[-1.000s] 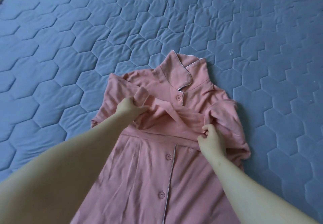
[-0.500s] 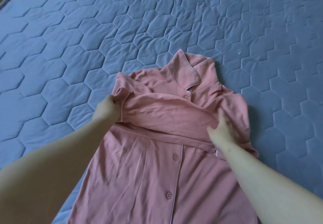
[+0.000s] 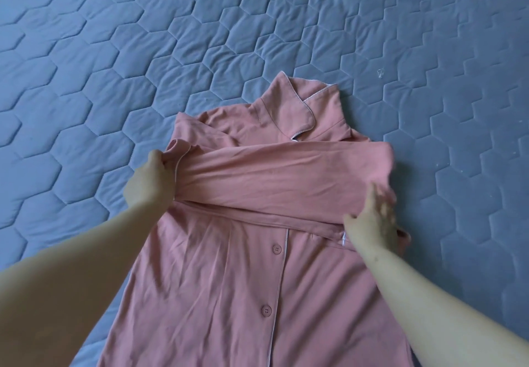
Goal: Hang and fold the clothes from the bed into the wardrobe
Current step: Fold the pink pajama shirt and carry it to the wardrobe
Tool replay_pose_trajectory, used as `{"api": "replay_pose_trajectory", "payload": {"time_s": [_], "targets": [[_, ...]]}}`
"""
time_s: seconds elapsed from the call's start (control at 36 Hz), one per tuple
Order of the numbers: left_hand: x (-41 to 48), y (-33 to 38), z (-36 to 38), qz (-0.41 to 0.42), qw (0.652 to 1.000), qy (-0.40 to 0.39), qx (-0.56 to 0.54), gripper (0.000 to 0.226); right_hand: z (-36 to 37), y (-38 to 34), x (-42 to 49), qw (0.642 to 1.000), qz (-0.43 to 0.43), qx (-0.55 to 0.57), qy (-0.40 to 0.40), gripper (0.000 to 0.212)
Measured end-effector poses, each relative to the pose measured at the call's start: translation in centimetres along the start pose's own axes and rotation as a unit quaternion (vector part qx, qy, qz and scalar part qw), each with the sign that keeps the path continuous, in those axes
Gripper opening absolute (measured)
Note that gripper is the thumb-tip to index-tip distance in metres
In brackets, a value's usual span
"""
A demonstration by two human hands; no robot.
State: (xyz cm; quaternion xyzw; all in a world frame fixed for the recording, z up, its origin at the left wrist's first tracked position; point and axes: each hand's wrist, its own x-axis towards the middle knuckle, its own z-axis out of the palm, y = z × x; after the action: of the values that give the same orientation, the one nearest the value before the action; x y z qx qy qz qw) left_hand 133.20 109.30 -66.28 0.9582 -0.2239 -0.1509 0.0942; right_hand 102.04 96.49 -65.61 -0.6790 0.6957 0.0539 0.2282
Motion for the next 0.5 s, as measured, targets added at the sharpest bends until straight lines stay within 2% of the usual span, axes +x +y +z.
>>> {"api": "replay_pose_trajectory", "payload": {"time_s": [0.06,0.11,0.19,0.28,0.36,0.44,0.5], "targets": [[-0.1,0.3,0.1,0.003,1.0,0.0,-0.007,0.035,0.2,0.1,-1.1,0.997,-0.012,-0.07,-0.026,0.072],[-0.9,0.4,0.6,0.047,0.998,0.029,0.014,0.042,1.1,0.5,-2.2,0.994,-0.028,-0.104,-0.003,0.068],[-3.0,-0.1,1.9,0.231,0.969,0.076,0.048,0.054,2.1,1.0,-4.4,0.985,-0.125,-0.114,0.035,0.062],[-6.3,-1.2,3.4,0.398,0.908,0.082,0.107,0.068,3.3,1.9,-7.3,0.971,-0.178,-0.159,-0.021,0.074],[-10.7,-2.7,4.8,0.449,0.887,0.009,0.112,0.075,4.5,3.4,-10.6,0.962,-0.203,-0.175,-0.053,0.077],[-15.0,-5.0,5.5,0.484,0.866,-0.04,0.123,0.06,5.8,5.7,-14.1,0.949,-0.229,-0.192,-0.096,0.075],[-17.1,-6.5,5.5,0.473,0.864,-0.091,0.149,0.077,6.1,7.1,-16.4,0.942,-0.237,-0.199,-0.127,0.074]]}}
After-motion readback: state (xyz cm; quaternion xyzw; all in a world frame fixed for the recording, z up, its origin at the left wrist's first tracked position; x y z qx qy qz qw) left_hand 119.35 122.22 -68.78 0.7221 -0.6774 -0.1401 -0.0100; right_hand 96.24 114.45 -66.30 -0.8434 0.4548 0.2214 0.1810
